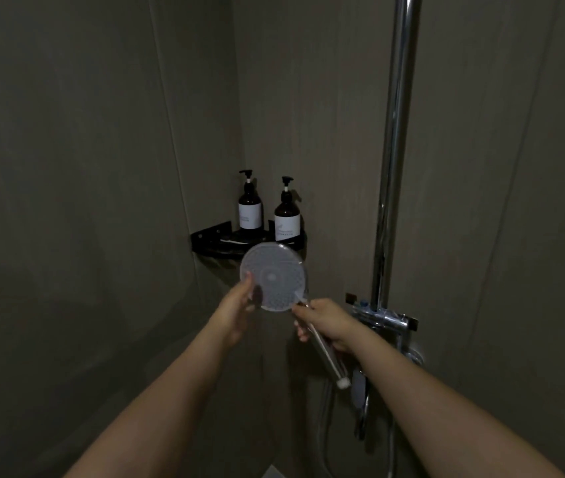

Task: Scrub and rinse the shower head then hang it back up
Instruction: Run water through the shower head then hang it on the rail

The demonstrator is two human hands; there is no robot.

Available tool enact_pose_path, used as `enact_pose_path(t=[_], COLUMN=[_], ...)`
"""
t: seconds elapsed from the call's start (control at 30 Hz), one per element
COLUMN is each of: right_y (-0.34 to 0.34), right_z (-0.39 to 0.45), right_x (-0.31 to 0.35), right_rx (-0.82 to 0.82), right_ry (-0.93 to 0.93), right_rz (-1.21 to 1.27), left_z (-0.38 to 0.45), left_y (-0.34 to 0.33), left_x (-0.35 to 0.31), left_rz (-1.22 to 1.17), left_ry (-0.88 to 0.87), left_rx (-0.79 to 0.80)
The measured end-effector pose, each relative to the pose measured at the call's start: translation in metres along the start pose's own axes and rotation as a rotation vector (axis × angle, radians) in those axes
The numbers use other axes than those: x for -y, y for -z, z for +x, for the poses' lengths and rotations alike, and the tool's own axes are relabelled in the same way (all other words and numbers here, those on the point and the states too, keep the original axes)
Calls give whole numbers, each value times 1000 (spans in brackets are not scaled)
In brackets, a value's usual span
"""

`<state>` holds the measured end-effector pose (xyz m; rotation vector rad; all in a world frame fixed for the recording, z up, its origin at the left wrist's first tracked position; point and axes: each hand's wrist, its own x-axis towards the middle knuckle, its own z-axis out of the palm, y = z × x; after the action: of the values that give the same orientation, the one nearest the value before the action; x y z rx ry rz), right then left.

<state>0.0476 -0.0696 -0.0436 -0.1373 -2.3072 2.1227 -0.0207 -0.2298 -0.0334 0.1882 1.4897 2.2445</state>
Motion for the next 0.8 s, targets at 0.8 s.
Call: enact_pose_path(t=[0.8], right_y=[74], right_z=[20], right_x=[-64], right_rx=[-364], right_ry=[-147], right_rz=[-239], left_z=[17], left_y=[-41], left_x=[-13], left_rz=[747], left_ry=[-581], left_rx=[-294])
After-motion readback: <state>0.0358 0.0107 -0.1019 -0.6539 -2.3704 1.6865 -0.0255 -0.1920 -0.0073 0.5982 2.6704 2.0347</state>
